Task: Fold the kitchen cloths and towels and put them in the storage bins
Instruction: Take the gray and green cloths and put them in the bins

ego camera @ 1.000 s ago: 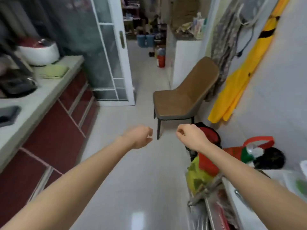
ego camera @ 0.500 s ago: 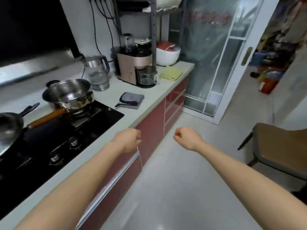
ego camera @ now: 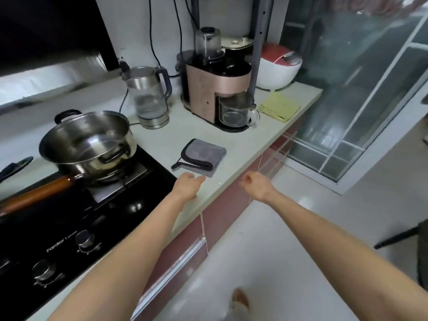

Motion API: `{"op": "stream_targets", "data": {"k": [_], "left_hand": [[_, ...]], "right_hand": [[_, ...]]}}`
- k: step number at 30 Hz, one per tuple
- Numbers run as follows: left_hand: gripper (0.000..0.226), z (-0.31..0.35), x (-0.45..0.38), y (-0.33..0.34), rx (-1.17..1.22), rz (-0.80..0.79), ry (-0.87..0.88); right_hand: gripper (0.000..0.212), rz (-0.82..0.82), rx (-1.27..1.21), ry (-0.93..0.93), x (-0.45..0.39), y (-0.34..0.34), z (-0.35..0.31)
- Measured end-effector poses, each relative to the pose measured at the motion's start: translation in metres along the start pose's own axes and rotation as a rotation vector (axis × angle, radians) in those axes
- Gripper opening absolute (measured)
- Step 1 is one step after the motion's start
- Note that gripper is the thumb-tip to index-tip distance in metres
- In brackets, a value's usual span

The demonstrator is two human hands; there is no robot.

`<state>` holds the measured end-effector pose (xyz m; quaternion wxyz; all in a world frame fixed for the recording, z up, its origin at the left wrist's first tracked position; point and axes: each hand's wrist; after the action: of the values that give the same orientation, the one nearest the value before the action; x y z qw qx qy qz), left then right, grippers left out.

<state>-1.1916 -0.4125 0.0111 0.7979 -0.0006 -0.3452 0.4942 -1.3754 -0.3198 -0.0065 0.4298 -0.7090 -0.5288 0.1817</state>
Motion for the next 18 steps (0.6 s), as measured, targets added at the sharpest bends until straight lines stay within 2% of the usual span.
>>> {"op": "stream_targets", "data": {"k": [3, 5, 10, 13, 16, 18], "left_hand": [[0.028, 0.025, -0.041, 0.013, 0.221, 0.021, -0.174], [0.027, 0.035, -0.066, 0.02, 0.309, 0.045, -0.242], [0.037, 0.03, -0.127, 0.02, 0.458, 0.101, -0.42], [0.043, 0.033, -0.157, 0.023, 0.602, 0.136, -0.477], [0.056, 0.04, -0.182, 0.031, 0.723, 0.191, -0.471], [0.063, 0.053, -0.192, 0.033, 0.715, 0.239, -0.481]], "right_hand": [[0.032, -0.067, -0.036, -0.003, -0.065, -0.002, 0.001], [0.036, -0.107, -0.026, -0.037, -0.107, -0.002, -0.001], [0.038, -0.1, 0.096, -0.123, -0.186, 0.008, -0.014], [0.046, -0.128, 0.211, -0.153, -0.221, 0.022, -0.02], [0.054, -0.192, 0.169, -0.075, -0.238, 0.037, -0.025], [0.053, -0.192, 0.1, -0.032, -0.25, 0.044, -0.025]]}}
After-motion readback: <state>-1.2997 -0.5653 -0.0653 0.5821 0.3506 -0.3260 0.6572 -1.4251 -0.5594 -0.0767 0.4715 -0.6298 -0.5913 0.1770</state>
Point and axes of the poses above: each hand's wrist, its own x-axis away from the middle knuckle, its own y-axis out of the palm, z = x × y, and after that the axes turned 6 degrees about -y, right-handed
